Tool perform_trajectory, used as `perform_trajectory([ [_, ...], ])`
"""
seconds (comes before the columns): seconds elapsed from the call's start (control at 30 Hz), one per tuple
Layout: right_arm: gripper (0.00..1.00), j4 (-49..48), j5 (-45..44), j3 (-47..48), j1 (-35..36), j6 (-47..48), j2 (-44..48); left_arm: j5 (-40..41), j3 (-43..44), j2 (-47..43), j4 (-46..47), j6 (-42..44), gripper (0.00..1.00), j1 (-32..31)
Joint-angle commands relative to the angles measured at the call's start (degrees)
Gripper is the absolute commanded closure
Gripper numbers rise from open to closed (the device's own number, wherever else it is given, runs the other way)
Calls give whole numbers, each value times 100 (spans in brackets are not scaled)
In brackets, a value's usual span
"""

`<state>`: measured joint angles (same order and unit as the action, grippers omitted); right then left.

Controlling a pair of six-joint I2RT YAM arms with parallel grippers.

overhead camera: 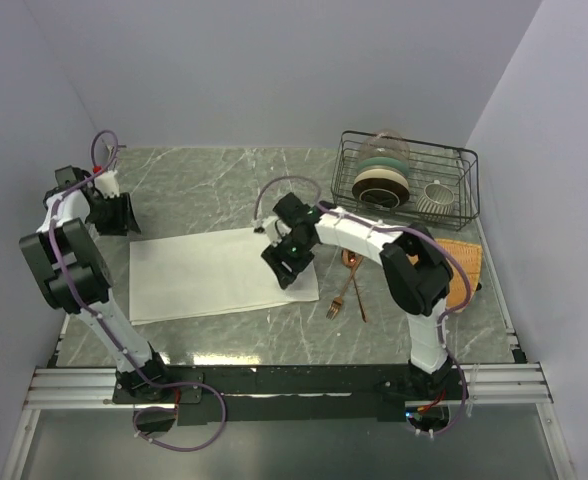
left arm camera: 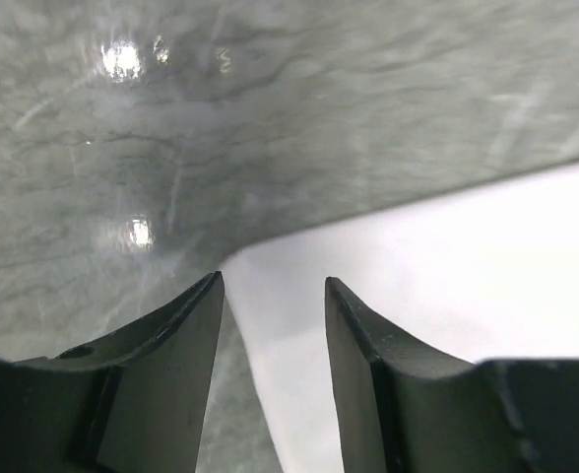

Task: Fold the napkin into a case and place the utensils inside
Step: Smooth out the rectangle-folded napkin at the center of the board, then pick up the rectangle-folded napkin from the center of the board.

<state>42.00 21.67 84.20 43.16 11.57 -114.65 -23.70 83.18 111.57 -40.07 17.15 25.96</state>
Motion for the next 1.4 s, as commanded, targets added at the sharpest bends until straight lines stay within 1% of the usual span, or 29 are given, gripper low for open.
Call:
perform_trajectory([
  [0.0,34,-148,206,299,-571,-778,838,-679,-214,-1127,202,192,48,15],
  [0.03,33,-183,136,229,-780,-919,909,-706,-345,-1259,211,245,48,15],
  [0.1,33,-332,-249,-61,-949,-1427,1075,-732,-530,-1698,359,202,47,24],
  [0.17,34,-455,-618,-254,-1054,-1919,1146,-793,-828,-2136,509,123,45,24],
  [0.2,35,-490,-1047,-412,-1072,-2070,1173,-802,-934,-2296,701,79,43,24],
  [0.27,37,-543,-1383,-536,-1064,-2464,1121,-846,-1242,-2673,878,-71,41,24],
  [0.3,39,-570,-1611,-563,-1072,-2580,1025,-864,-1329,-2780,992,-106,40,24],
  [0.43,43,-763,-1990,-589,-1081,-2871,787,-917,-1664,-3123,1019,-221,39,24],
  [0.5,44,-912,-2079,-590,-1081,-2968,655,-917,-1743,-3203,975,-203,39,24],
  [0.87,45,-1036,-1710,-344,-950,-3328,49,-785,-2025,-3466,931,-10,39,24],
  [1.07,51,-1044,-1710,-229,-739,-3425,-224,-723,-2007,-3484,887,78,39,15],
  [1.13,55,-1036,-1728,-220,-730,-3469,-268,-706,-1981,-3493,870,140,39,32],
  [1.2,63,-1001,-1736,-185,-747,-3478,-356,-697,-1946,-3493,852,210,39,32],
  [1.23,68,-992,-1745,-159,-739,-3469,-374,-671,-1937,-3493,843,228,39,32],
  [1.27,82,-983,-1719,-141,-739,-3460,-391,-662,-1919,-3493,843,236,39,32],
  [1.3,90,-966,-1693,-115,-747,-3434,-400,-653,-1911,-3484,843,245,39,32],
  [1.33,94,-913,-1675,-63,-739,-3416,-391,-653,-1893,-3467,826,263,39,32],
  [1.37,100,-895,-1649,-53,-756,-3373,-357,-662,-1875,-3449,826,254,39,32],
])
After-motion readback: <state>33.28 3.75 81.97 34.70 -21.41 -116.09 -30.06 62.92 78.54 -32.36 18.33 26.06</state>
